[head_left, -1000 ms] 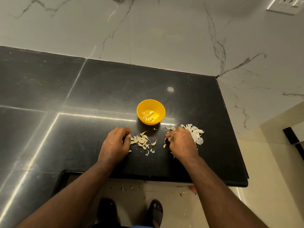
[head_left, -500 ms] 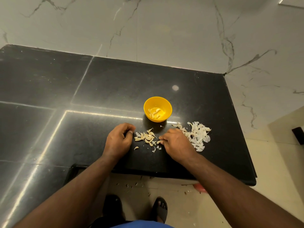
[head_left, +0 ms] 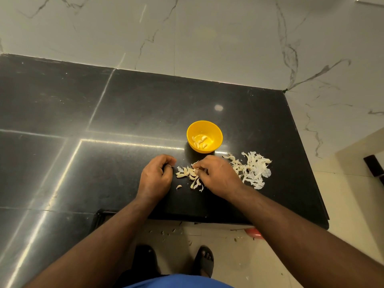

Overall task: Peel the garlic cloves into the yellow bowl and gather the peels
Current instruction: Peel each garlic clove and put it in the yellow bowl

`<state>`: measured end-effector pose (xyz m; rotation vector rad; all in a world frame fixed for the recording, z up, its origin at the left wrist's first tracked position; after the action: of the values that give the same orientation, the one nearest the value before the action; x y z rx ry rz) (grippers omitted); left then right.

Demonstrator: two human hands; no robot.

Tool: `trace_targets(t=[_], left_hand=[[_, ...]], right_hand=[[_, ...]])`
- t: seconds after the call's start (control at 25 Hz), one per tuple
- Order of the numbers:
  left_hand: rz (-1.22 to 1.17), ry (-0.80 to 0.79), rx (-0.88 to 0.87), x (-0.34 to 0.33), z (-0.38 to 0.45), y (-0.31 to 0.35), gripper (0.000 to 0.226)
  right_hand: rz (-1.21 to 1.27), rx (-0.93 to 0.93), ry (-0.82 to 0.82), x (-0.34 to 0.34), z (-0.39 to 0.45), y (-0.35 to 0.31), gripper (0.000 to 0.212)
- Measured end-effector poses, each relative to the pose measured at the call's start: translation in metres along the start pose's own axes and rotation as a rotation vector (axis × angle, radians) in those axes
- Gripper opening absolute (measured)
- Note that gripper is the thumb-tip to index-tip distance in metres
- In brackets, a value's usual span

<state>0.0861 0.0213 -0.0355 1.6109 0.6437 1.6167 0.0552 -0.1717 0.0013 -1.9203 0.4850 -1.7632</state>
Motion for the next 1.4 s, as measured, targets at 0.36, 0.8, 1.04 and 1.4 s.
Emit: trace_targets(t=[0.36,0.8,1.04,1.4], left_hand=[[-0.039,0.016,0.018,0.001,0.003,-0.003,0.024],[-0.095,-0.009,0.024,0.005,0.000,-0.001,0.020],[-0.170,-0.074,-0.013,0.007,-0.005,0.004,0.018],[-0.315,-0.291,0.040,-0.006,-0.004,0.040,0.016]], right_hand=[[-0.277,0.256,-0.024,-0.041,0.012,-0.035,0.012],[-0.350,0.318,0.088,-0.041,0.013,-0.046,0.018],[0.339,-0.309,0.239,-0.022,-0.008,-0.035,0.018],[0.804,-0.439,0.381,-0.007,-0.028,-0.020,0.010]])
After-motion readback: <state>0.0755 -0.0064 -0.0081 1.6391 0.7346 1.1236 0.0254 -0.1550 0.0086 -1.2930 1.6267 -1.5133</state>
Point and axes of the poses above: each hand's wrist, its own z-axis towards the middle knuckle, its own x-axis out of the back of the hand, y = z × x, the point moved 3 cm from there along z, towards the middle knuckle, and after that the axes turned 4 degrees about z, right-handed, at the moved point
